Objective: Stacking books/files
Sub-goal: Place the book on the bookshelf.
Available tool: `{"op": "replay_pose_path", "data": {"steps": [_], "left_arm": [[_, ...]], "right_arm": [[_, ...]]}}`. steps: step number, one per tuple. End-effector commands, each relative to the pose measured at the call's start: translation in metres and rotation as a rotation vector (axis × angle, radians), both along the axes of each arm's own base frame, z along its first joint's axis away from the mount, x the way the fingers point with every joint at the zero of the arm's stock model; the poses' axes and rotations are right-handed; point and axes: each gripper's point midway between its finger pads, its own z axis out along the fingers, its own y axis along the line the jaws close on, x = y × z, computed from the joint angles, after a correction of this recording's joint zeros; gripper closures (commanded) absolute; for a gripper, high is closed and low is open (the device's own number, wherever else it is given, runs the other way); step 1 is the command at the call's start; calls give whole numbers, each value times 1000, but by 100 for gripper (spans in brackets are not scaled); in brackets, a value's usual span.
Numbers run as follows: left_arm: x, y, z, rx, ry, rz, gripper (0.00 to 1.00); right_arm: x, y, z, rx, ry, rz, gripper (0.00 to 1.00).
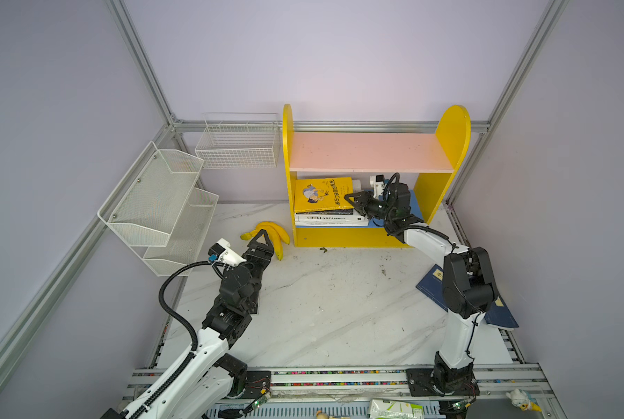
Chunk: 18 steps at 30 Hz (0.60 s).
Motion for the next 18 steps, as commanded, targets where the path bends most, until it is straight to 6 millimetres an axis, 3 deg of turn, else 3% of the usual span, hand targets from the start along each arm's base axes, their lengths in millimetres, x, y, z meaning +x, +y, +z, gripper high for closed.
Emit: {"op": "replay_pose_path", "data": {"steps": [1, 10, 18], "left_arm": [[-1, 5, -20, 39, 33, 21, 23], [-5, 11, -25, 47, 45, 44, 22], [-6, 11, -26, 43, 44, 38, 22]], "right_arm": [[1, 4, 19, -74, -79, -18, 68], [-2, 8, 16, -216, -93, -75, 54], [-5, 10, 17, -380, -129, -131, 46]]}}
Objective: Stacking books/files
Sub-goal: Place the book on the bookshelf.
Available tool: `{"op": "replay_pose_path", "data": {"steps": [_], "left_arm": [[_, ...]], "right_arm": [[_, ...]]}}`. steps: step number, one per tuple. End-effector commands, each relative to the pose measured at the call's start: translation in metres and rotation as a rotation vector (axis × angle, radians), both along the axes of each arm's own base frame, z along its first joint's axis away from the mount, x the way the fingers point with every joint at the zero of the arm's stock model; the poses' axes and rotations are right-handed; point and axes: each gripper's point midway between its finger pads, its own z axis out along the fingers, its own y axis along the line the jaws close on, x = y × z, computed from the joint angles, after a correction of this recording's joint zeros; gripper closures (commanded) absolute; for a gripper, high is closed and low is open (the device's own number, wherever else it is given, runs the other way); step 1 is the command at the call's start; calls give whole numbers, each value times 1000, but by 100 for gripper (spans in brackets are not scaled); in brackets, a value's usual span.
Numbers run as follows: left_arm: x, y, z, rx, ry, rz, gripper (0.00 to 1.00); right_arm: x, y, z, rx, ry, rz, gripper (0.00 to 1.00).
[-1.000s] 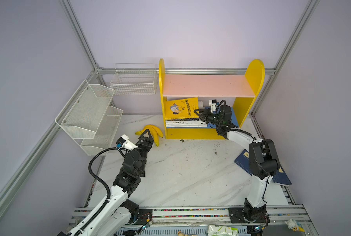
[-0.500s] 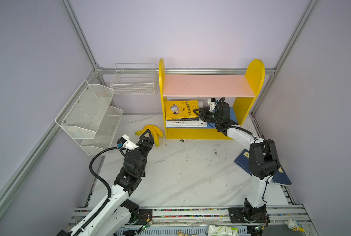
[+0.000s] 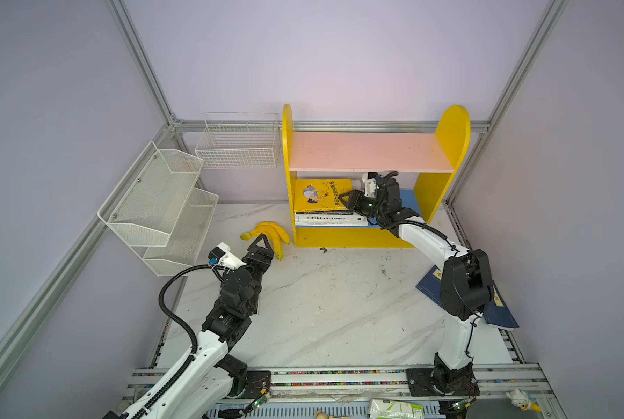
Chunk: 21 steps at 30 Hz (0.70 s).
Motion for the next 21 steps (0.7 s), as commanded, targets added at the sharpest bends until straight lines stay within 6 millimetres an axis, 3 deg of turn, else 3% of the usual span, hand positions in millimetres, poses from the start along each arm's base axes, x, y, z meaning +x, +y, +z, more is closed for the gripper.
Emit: {"op": "replay_pose_path", "data": {"steps": [1, 10, 15, 21], "left_arm": [[-2, 7, -11, 28, 10, 26, 22], [-2, 7, -15, 27, 18, 28, 20], [-2, 7, -17, 25, 23, 29, 20], [-2, 7, -17, 24, 24, 28, 20]], "right_arm": [[-7, -3, 23, -116, -81, -35, 46], [-4, -14, 25, -230, -111, -100, 41], [-3, -20, 24, -277, -111, -130, 31], [-1, -24, 24, -302, -113, -152, 31]]}}
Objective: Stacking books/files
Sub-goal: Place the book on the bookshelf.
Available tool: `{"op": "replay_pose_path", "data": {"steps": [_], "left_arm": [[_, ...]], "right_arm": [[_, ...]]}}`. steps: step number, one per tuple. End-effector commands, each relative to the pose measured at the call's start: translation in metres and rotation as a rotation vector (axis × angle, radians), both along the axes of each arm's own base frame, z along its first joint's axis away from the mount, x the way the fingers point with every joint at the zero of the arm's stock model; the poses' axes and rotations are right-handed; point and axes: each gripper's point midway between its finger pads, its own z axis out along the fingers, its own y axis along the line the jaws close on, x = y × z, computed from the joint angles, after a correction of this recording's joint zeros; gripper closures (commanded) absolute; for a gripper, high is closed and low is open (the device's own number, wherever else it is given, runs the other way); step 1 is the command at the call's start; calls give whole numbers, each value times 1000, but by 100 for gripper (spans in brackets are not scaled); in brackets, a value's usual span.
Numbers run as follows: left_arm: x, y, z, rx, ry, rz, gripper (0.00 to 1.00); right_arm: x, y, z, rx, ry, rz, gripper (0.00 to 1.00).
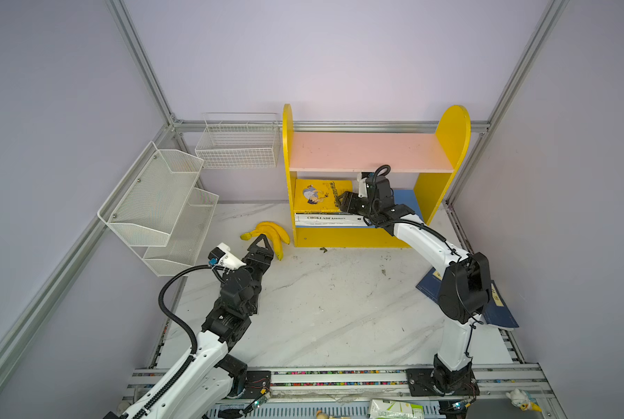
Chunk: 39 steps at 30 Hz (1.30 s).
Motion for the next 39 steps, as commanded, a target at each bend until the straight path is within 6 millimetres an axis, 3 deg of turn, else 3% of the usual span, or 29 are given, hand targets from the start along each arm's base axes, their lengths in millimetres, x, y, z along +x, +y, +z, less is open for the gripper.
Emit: {"op": "replay_pose_path", "data": {"steps": [1, 9, 13, 21, 25, 31, 35, 38, 39], "left_arm": [[-2, 6, -14, 20, 13, 27, 20], [-2, 7, -17, 32, 23, 28, 19], [-3, 9, -23, 89, 59, 36, 14], [-5, 42, -63, 247, 284, 111, 2], [6, 57, -80, 334, 404, 111, 0], [21, 83, -113, 463, 620, 160, 0], [20, 110, -124, 490, 684, 242, 0], [18, 129, -140, 470, 738, 273, 0], [17, 133, -146, 456, 750, 273, 0]], "right_arm": [[0, -14, 28, -44, -61, -38, 31], [1, -13, 34, -40, -81, -30, 31], [-3, -12, 47, -17, -120, -16, 31], [-36, -19, 97, 42, -255, 31, 24], [-59, -23, 105, 53, -278, 69, 20], [-101, -23, 101, 64, -261, 122, 15], [-132, -16, 85, 74, -223, 162, 9], [-147, -6, 57, 80, -162, 190, 5], [-155, -7, 59, 95, -163, 194, 4]]}}
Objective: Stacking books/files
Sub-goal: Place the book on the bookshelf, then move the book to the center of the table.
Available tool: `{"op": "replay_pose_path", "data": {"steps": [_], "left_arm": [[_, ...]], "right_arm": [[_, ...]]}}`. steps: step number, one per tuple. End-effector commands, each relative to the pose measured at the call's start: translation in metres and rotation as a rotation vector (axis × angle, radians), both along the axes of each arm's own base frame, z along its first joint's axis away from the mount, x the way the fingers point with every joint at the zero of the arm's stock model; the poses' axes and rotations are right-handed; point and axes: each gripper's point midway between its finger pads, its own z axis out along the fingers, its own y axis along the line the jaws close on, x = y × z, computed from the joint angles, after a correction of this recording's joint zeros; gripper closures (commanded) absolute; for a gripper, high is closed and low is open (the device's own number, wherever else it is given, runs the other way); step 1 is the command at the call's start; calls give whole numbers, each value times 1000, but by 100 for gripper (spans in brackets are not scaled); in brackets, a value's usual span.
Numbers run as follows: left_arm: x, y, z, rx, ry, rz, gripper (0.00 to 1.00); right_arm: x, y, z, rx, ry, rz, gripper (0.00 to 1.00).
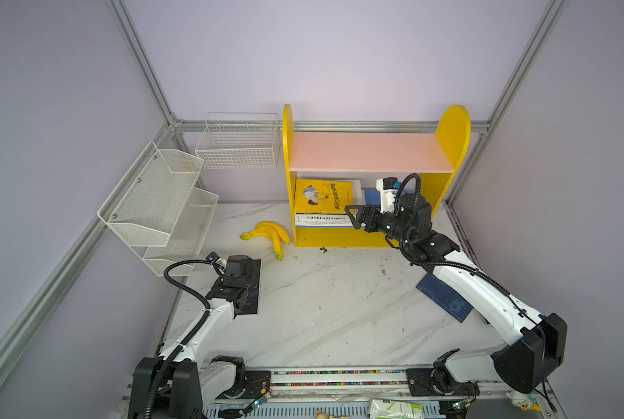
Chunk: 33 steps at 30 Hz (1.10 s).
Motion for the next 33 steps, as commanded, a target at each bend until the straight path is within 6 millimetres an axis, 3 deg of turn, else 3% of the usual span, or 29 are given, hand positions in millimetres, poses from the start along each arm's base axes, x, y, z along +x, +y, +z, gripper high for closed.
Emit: {"op": "replay_pose_path", "data": {"steps": [1, 8, 12, 14, 20, 22, 27, 33], "left_arm": [[15, 21, 19, 0, -43, 43, 0], [4, 48, -12, -15, -4, 103, 0], [9, 46, -29, -84, 25, 47, 0], [11, 41, -38, -124, 49, 31, 1], [22, 17, -63, -260, 133, -53, 0], [20, 12, -80, -294, 169, -62, 0], [20, -12, -84, -353, 138, -135, 0], [23, -56, -81, -327, 145, -282, 0]], "right_arm": [[-17, 9, -30, 8, 71, 37, 3], [-33, 18, -96, 87, 213, 29, 3], [-35, 23, -120, 95, 263, 17, 3], [-31, 23, -137, 74, 292, -3, 4], [-23, 26, -151, 75, 317, -21, 4], [-21, 28, -157, 78, 332, -26, 4], [-17, 31, -179, 98, 376, -50, 5], [-10, 49, -202, 84, 389, -48, 7]]}}
